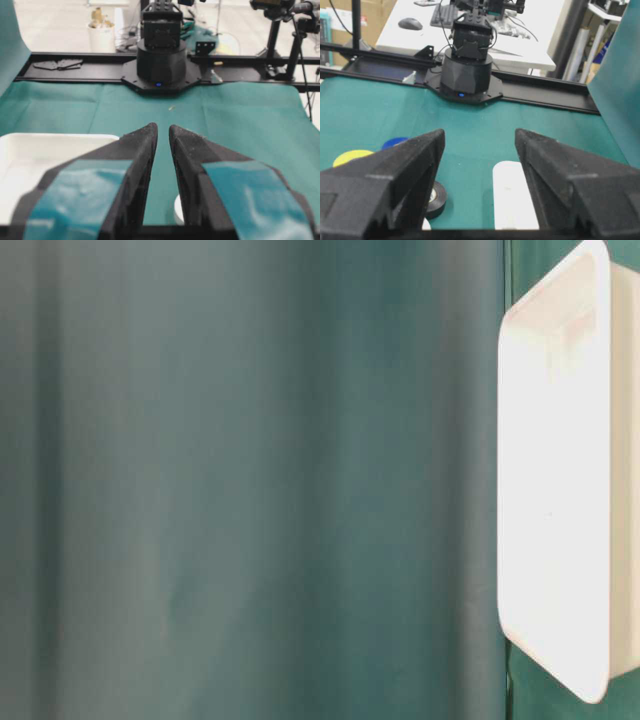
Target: Put the tape into the white case with the left arm.
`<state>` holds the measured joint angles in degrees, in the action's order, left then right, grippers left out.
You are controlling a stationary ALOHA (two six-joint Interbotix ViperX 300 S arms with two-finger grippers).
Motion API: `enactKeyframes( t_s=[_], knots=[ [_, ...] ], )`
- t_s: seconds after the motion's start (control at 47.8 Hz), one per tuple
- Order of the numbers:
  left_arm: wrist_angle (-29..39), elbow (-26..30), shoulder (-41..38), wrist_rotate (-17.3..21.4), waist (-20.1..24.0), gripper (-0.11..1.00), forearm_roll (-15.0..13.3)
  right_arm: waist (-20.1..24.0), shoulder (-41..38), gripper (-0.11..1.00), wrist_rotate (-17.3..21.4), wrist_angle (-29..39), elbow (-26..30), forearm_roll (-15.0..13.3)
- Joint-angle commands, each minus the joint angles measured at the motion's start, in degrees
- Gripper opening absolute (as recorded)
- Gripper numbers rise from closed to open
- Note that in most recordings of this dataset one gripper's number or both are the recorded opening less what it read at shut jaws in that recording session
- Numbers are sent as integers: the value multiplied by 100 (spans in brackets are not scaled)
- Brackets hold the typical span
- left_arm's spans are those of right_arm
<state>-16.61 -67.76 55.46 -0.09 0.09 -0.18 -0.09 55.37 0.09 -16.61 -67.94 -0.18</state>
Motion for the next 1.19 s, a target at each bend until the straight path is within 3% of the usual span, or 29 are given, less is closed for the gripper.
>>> enactKeyframes(
  t_s=[0.0,0.042,0.146,0.251,0.711,0.836,1.045,1.108,1.171],
  knots=[
    [-88,167,-35,53,-70,24,-97,-26,-26,24,-9,-70,53,-9],
    [-88,185,-44,53,-70,21,-97,-35,0,22,-18,-79,-18,-18],
    [-97,185,-79,35,-88,3,-105,-70,53,2,-18,-53,-202,-18],
    [-114,202,-132,-9,-88,1,-114,-114,114,-8,-18,-53,-369,-26],
    [-123,360,-387,53,-237,2,-114,-114,738,-9,9,-53,-1143,-26],
    [-132,352,-422,53,-272,24,-114,-114,984,-9,9,-53,-1397,-26],
    [-88,352,-360,35,-316,84,-114,-114,1195,-9,9,-18,-1679,-123],
    [-62,369,-360,35,-334,96,-114,-114,1187,-9,9,44,-1749,-220],
    [-18,396,-369,35,-360,100,-114,-114,1187,-9,18,158,-1828,-325]
  ],
)
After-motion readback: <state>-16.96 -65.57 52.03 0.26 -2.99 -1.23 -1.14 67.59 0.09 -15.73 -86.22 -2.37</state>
